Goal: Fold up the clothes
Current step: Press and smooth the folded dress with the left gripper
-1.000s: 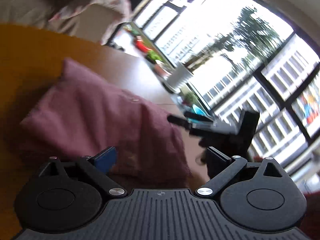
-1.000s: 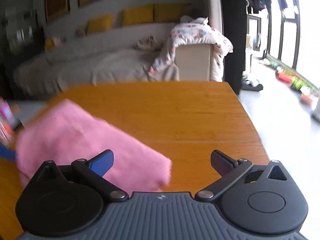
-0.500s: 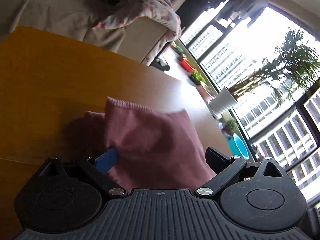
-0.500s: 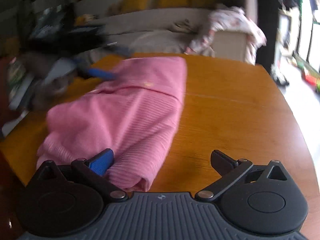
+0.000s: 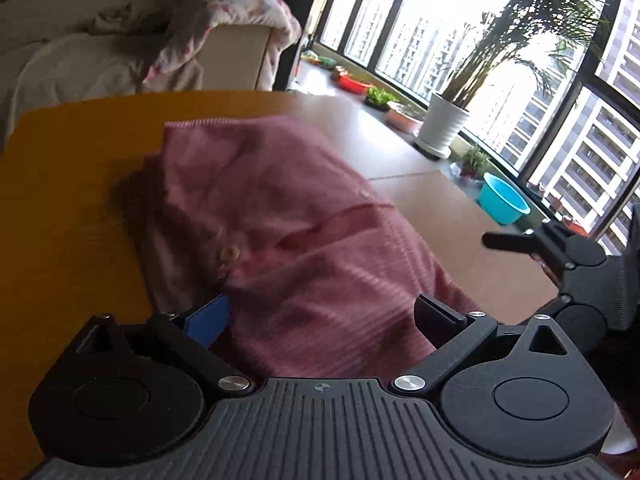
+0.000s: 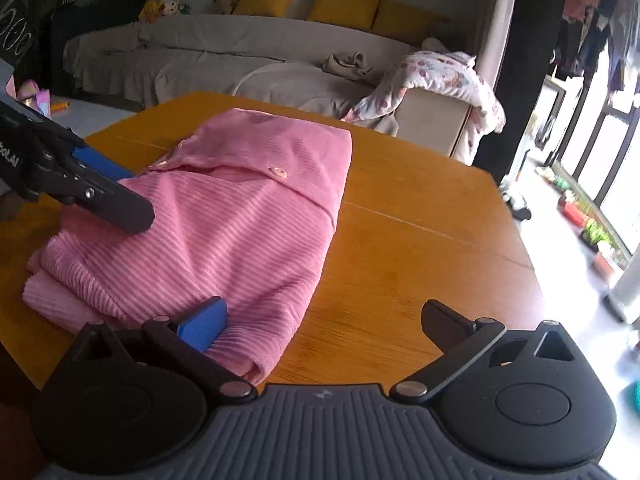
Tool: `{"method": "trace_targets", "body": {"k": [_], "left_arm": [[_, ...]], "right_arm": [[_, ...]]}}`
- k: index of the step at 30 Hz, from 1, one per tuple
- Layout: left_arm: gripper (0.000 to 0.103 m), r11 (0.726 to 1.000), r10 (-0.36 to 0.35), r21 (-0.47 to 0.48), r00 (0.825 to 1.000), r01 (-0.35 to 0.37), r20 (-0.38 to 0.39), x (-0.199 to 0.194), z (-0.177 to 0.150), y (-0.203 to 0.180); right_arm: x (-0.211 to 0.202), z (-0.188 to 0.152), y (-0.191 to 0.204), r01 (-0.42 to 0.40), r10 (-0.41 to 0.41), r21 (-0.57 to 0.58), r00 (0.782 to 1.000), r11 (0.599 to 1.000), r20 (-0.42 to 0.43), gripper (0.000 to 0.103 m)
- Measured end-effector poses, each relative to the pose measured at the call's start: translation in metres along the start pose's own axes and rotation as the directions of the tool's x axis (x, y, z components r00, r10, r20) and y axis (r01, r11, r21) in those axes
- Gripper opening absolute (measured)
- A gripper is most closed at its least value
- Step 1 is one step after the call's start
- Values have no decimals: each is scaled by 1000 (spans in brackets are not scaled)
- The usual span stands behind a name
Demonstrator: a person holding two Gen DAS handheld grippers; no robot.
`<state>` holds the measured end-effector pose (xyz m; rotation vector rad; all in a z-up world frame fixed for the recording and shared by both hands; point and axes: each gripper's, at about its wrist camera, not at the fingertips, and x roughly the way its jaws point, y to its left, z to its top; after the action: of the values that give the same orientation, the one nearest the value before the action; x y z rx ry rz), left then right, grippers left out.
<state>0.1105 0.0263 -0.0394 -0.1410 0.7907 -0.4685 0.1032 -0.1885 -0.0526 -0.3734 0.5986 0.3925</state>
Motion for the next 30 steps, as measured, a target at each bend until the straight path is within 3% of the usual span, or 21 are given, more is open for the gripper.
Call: {"method": "trace_targets", "body": {"k": [4,8,12,14,17,19,21,24,26,30], "left_arm": [[101,1000,3,-17,1000,-3,-4,-4,-10,13],[102,1000,5,-22,1000,-5,-6,-7,-15,23],[102,999,27,-25,999,-27,25,-16,-13,31],[102,998,49,-29,998,-48,49,-22,-11,38],[102,989,148,-22,986,-147,79,-33,-8,52],[102,965,261,14,961,-263,87,-37,-7,61],[102,951,307,0,947,-308,92,-45,-4,69],[102,987,147,-81,981,-138,123,-58,6,68],[103,998,63,-39,990,-59,128,-52,13,50],[103,987,86,132,996,-88,26,-14,12,14]], "right_arm": [[-3,-2,13,65,-63,-60,997,996,37,103],[-9,13,10,-3,5,-77,1000,997,21,103],[-10,31,-15,-82,78,88,996,993,52,103],[0,35,-21,-54,50,126,998,991,36,103],[19,26,-8,20,-19,65,1000,998,-15,103],[26,15,5,58,-58,10,998,998,-11,103],[24,11,10,82,-82,-1,996,997,19,103],[25,9,5,68,-69,51,998,996,12,103],[25,8,0,53,-54,91,999,994,5,103],[22,8,-7,22,-21,109,1000,994,-6,103]]}}
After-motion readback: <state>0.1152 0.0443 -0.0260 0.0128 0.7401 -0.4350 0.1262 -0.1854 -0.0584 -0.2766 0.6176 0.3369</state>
